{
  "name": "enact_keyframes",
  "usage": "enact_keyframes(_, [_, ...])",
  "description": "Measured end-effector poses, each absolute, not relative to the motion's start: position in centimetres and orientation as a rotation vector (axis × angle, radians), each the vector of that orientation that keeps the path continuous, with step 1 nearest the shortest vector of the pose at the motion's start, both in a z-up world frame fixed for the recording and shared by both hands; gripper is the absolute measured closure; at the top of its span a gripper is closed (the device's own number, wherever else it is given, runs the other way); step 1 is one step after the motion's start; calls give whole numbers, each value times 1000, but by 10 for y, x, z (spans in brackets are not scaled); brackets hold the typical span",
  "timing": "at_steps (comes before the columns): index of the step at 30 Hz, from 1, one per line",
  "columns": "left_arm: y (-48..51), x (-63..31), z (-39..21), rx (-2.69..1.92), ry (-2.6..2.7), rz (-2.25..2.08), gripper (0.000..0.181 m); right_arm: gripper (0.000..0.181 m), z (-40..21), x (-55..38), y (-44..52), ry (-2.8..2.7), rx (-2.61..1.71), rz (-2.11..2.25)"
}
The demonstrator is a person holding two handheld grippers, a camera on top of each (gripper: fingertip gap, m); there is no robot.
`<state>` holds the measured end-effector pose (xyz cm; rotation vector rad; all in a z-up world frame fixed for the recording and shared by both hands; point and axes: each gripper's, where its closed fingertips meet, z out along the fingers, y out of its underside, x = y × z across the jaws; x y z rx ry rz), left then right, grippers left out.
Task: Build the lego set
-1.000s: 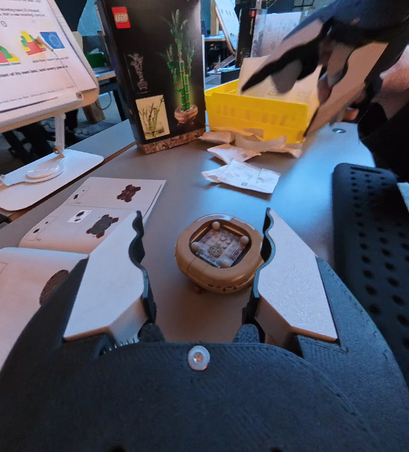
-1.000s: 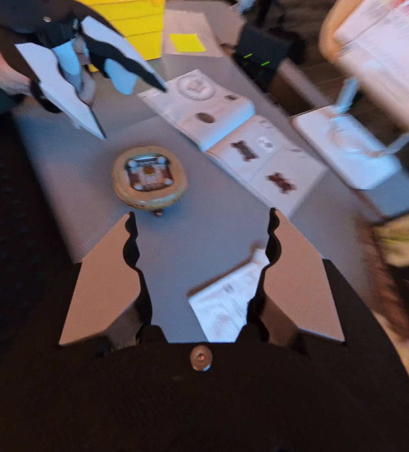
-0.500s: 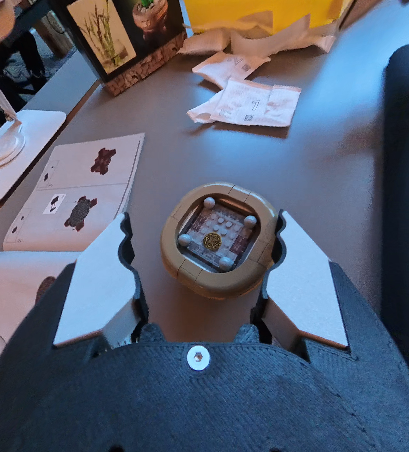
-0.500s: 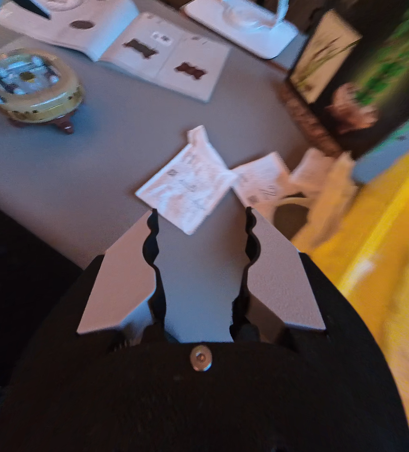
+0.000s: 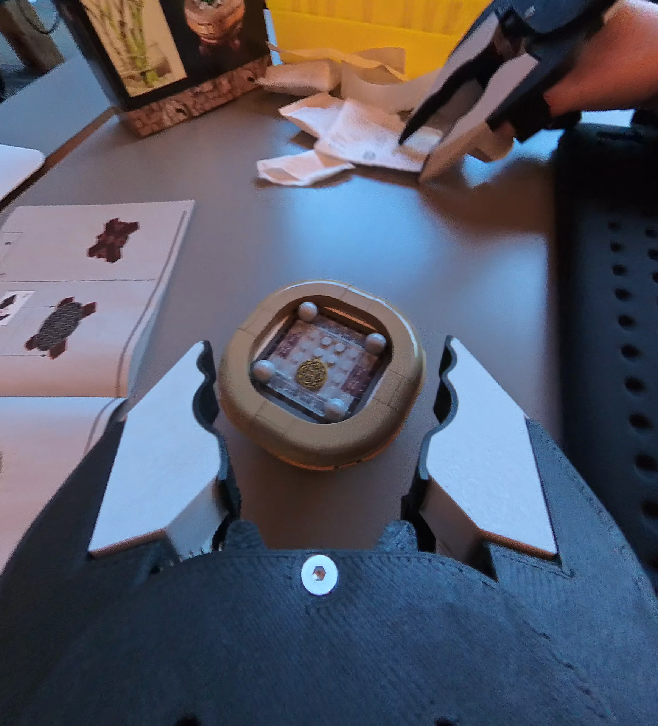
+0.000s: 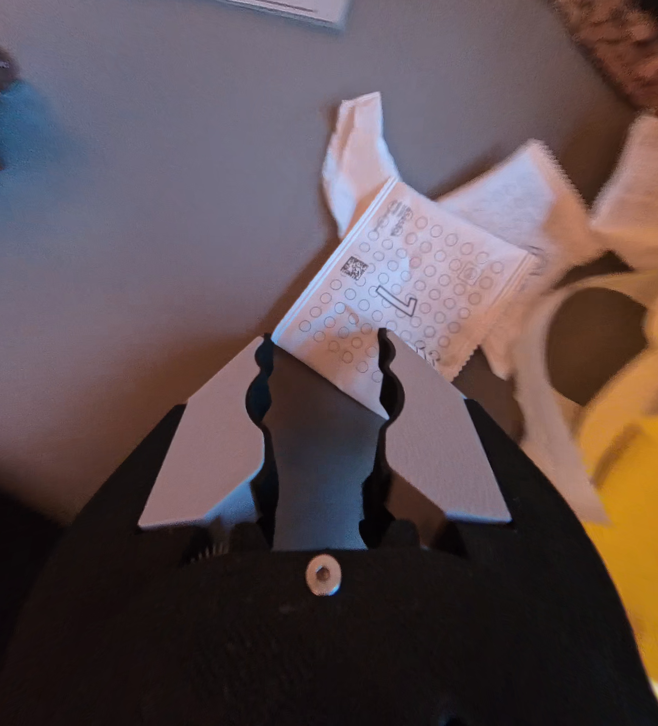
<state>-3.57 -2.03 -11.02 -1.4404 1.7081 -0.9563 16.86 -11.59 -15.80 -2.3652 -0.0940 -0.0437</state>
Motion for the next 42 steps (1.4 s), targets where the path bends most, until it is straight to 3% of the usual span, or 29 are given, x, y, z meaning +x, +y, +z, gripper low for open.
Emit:
enact_keyframes(3, [-24, -34, -116, -1420, 1744, -872, 67, 123, -140, 183, -125, -104, -2287, -159])
enact_keyframes(7, [-18, -33, -120, -1396, 1747, -786, 70, 109, -73, 160, -112, -134, -1996, -117])
enact_keyframes(10, [-18, -34, -121, -1406, 1749, -818, 72, 86, -31, 102, -86, -327, -1827, 56])
enact_keyframes(13, [-19, -36, -121, -1395, 1766, -822, 73, 61, -46, 21, -65, -744, -1875, 270])
enact_keyframes(20, [-8, -45, -121, -1425, 1763, -793, 73, 62, -112, -53, -14, -1167, -2019, 605])
enact_keyframes(27, [1, -60, -114, -1552, 1741, -899, 76, 89, -119, -59, -6, -995, -1910, 858])
enact_keyframes(31, [11, -70, -94, -1680, 1612, -1176, 92, 93, -120, -60, -5, -1018, -1889, 847])
enact_keyframes(35, [32, -78, -77, -1732, 1452, -1339, 143, 92, -120, -61, -4, -1007, -1885, 851])
enact_keyframes(42, [44, -79, -103, -1772, 1569, -991, 138, 92, -120, -69, -1, -996, -1906, 812])
